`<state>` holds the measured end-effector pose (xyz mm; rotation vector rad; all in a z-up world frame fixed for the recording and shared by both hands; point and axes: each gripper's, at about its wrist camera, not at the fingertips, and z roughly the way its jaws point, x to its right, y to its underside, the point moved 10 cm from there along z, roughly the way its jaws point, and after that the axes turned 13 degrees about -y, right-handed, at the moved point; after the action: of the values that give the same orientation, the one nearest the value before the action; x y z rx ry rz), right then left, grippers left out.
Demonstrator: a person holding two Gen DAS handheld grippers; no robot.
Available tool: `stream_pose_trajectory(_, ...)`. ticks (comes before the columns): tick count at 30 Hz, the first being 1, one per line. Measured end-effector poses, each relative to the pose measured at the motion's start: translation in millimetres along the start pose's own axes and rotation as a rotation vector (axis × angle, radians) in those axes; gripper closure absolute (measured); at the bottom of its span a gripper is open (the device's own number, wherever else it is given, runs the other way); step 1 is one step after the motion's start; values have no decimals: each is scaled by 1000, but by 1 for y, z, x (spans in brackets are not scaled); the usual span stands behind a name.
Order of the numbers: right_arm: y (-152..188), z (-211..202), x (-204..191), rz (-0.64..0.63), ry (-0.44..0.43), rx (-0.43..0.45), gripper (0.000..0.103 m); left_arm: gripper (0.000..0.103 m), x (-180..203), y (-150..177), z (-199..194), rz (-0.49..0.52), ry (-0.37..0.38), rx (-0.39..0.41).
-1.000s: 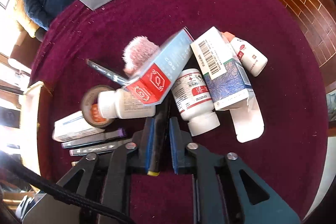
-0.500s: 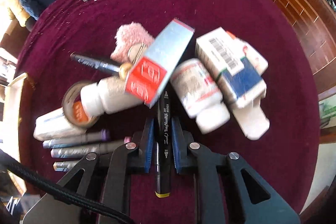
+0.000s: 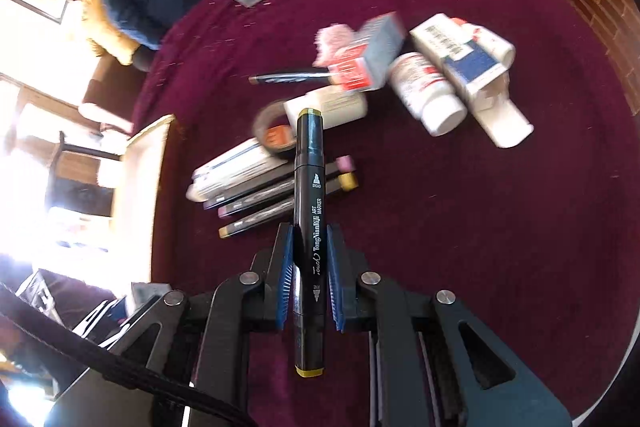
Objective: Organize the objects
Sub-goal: 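Carry the white box and marker into the gold-rimmed lid and open both tools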
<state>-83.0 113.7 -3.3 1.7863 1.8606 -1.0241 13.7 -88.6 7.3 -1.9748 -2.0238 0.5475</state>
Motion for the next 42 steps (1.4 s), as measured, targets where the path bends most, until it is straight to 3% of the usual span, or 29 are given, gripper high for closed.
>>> stream_pose_trajectory(8,2,26,-61,-6,-149,-34,89,63,-65,-29,-20,-116,23,34)
stream_pose_trajectory(17,-8,101,-161,-69,-233,-103,89,63,-136,-70,21,-120,-37,45)
stream_pose_trajectory(23,-13,170,-198,-78,-198,-139,89,63,-168,-87,71,-123,-36,1)
stream_pose_trajectory(30,-22,240,-188,-65,-44,-142,89,63,-188,-108,124,-191,17,-58)
stream_pose_trajectory(39,-35,263,-170,-74,91,-130,89,62,-180,-126,149,-143,-13,-39)
stream_pose_trajectory(42,-36,263,-167,-59,88,-129,89,62,-176,-131,151,-130,-26,-36)
